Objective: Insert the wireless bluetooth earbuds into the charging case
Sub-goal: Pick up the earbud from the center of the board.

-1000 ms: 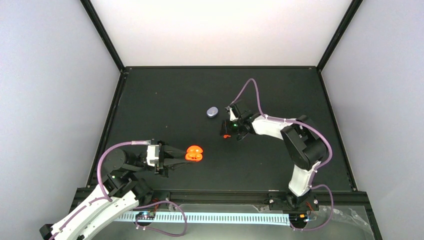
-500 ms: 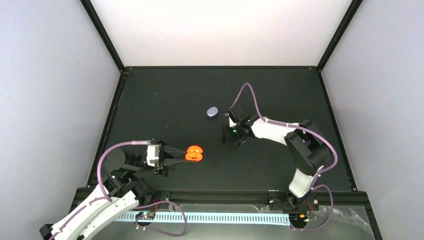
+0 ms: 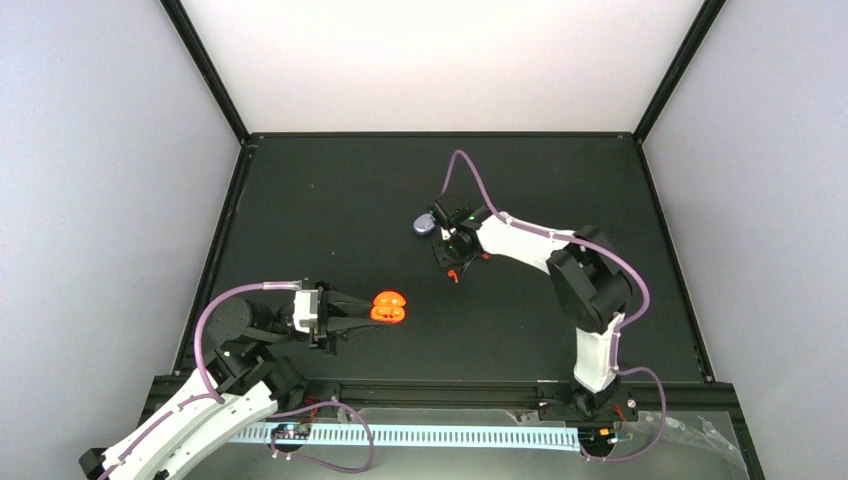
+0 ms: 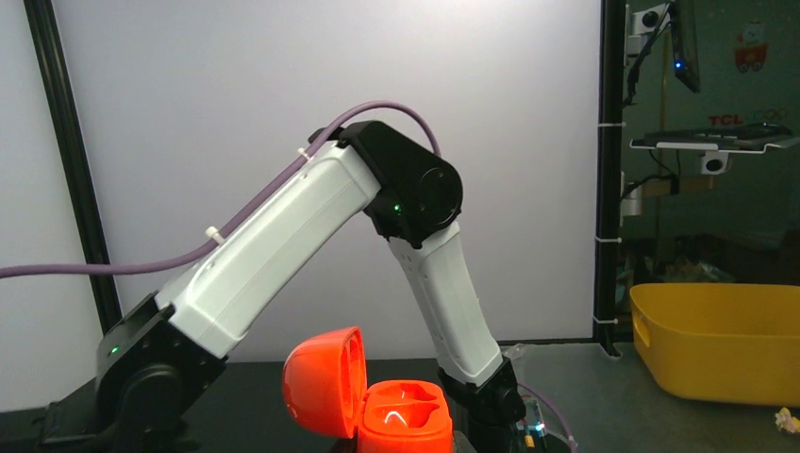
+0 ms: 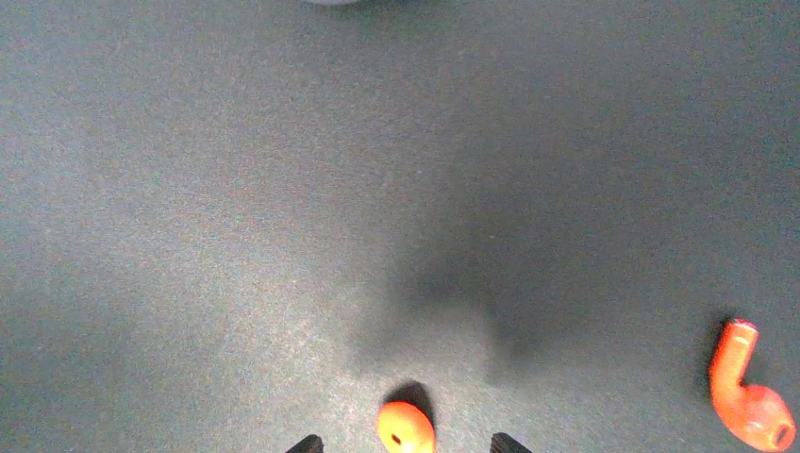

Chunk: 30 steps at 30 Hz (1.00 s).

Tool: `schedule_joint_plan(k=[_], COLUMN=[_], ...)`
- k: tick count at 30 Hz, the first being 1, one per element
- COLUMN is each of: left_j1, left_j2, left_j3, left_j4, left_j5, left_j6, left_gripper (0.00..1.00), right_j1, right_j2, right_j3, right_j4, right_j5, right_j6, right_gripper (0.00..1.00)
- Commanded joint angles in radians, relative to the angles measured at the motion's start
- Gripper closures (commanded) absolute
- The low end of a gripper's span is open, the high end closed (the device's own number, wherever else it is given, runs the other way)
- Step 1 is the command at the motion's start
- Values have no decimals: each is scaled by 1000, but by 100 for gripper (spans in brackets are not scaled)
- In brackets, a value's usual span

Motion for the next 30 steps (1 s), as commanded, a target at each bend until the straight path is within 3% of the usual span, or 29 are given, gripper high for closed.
schedule_joint_plan(k=[1, 30], left_j1=[-2, -2], left_j2=[-17, -26], left_j3=[5, 5], left_j4=[-3, -7], left_j5=[9, 6], left_j6=[8, 11], left_gripper=[98, 98], right_j1=[32, 59], right_j2=[62, 152], right_j3=[71, 94], right_j4=[-94, -104], right_j5=[67, 74], right_j6=[-39, -44], right_gripper=[55, 67])
